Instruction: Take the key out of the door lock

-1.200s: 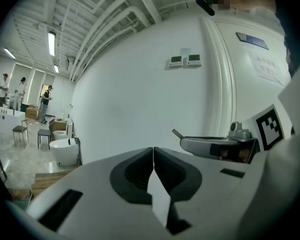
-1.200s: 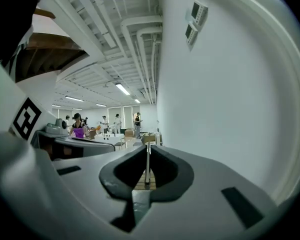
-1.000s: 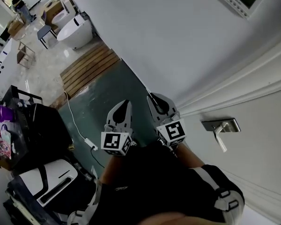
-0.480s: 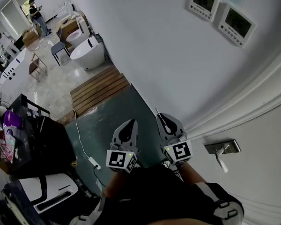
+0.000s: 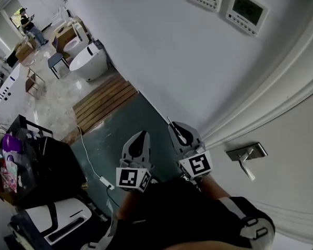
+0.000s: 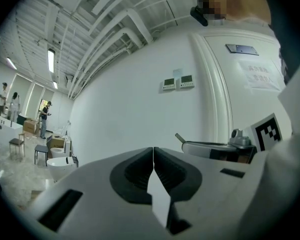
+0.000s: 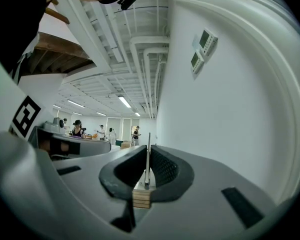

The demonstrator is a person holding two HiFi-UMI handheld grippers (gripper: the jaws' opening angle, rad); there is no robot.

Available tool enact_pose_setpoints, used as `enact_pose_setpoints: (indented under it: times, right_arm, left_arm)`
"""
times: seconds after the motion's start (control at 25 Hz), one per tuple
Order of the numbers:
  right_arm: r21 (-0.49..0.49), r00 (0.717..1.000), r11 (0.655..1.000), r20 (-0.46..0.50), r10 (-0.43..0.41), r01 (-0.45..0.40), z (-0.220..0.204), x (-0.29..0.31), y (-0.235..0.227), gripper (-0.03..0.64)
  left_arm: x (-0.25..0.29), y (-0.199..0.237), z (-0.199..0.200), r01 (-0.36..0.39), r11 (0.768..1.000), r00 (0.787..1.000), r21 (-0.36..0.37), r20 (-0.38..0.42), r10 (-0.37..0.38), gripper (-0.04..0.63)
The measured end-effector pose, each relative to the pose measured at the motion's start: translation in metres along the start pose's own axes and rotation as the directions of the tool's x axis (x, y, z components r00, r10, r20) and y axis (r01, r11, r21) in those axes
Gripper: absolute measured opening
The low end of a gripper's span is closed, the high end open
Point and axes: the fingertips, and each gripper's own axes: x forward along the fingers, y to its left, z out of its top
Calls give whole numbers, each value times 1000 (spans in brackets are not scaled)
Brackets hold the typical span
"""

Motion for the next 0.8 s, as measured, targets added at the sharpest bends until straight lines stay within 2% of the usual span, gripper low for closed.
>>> enact_pose_setpoints:
  times: [0.36,0.6,0.8]
  right_arm:
    - [-4,999,999,13,-47,47,3,-11,-7,31]
    - [-44,998,997,13,-56,57,4,-17,-4,31]
    - [2,998,998,19,-58,58,3,-23,-4,31]
  left_arm:
    - [3,-9,-2,36,999,999,-2,2,-36,25]
    - [2,-14,-5,52,999,999,-10,-4,-52,25]
    - [3,-20,-7,74,997,997,-14,-5,-74,25]
